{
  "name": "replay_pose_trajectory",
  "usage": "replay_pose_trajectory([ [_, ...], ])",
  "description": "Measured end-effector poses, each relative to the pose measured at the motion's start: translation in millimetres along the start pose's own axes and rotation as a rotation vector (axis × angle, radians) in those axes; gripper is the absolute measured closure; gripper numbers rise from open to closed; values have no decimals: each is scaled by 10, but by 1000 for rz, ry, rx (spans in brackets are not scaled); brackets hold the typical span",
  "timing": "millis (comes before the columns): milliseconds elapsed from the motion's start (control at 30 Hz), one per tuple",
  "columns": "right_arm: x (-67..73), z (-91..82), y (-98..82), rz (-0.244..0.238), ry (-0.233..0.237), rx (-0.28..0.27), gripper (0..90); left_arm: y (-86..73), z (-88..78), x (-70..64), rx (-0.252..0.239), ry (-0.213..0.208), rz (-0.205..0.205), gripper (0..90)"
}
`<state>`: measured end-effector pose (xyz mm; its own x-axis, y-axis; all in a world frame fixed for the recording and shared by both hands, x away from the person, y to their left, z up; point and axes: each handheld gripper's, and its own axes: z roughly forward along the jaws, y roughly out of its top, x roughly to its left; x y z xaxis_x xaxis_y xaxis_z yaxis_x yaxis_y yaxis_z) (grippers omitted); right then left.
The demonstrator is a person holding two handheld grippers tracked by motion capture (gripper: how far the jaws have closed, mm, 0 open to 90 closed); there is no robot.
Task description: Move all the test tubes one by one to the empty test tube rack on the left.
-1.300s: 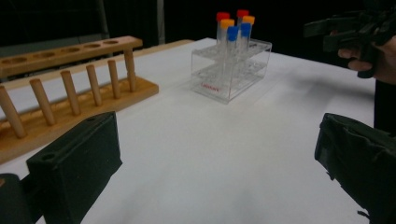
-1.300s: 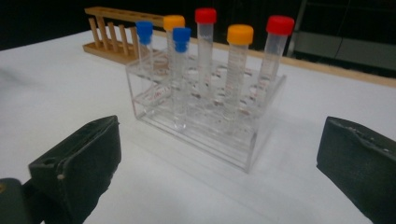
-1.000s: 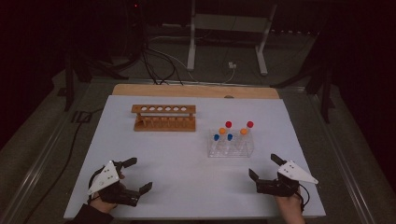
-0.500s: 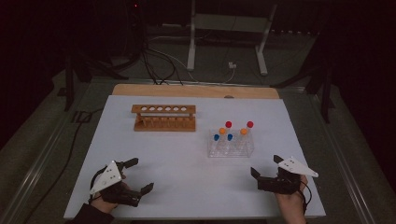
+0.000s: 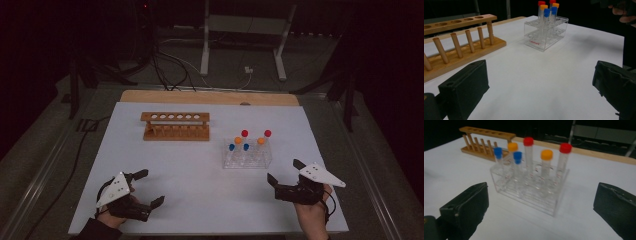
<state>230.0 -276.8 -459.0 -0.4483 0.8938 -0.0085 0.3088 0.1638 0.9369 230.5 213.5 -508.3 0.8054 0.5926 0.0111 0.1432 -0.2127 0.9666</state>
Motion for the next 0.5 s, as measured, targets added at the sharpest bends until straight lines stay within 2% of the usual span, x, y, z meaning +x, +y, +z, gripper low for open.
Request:
replay_pose_trajectory([
  [267, 176, 104, 170, -32, 40, -18, 0, 1, -1, -6, 0, -5, -3, 11],
  [500, 310, 218, 253, -46, 19, -21, 0, 2, -4, -3, -3, -8, -6, 11],
])
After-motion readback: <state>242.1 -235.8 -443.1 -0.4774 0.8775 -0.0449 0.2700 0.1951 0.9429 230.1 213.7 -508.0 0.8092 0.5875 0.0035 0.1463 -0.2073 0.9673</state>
